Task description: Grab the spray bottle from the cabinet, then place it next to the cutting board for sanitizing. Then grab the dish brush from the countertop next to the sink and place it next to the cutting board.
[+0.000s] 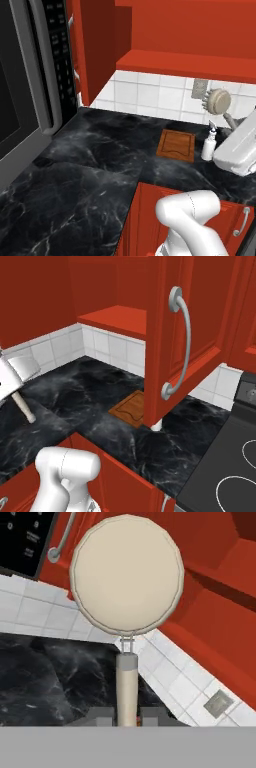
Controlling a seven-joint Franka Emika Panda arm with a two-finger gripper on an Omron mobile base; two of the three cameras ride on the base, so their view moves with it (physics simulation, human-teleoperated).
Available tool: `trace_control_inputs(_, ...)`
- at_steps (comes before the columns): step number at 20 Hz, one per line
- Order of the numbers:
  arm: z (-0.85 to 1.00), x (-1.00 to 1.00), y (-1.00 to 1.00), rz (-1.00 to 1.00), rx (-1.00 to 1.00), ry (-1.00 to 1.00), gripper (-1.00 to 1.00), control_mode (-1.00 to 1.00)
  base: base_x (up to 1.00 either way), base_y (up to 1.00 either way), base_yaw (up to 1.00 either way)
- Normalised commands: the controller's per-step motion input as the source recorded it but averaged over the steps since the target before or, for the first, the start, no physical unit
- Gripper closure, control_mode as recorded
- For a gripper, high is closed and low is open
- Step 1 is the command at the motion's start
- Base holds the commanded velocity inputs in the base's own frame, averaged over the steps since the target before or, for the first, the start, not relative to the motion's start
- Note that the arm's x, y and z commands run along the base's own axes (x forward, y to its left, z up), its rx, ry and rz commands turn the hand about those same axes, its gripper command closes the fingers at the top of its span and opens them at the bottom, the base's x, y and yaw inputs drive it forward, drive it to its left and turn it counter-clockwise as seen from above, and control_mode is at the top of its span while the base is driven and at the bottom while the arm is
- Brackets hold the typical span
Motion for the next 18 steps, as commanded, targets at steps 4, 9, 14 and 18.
trace_control_inputs(4, -0.64, 0.69, 0.00, 0.24, -0.18, 0.38, 1.00, -1.00, 0.00, 0.00, 0.00)
trace_control_inputs(9, -0.53, 0.52, -0.03, 0.13, -0.14, 0.25, 1.00, -1.00, 0.00, 0.00, 0.00)
trace_control_inputs(14, -0.66, 0.51, 0.22, 0.05, -0.19, 0.24, 1.00, -1.00, 0.00, 0.00, 0.00)
trace_control_inputs(18, -0.56, 0.59, 0.10, 0.00, -0.17, 0.20, 1.00, -1.00, 0.00, 0.00, 0.00)
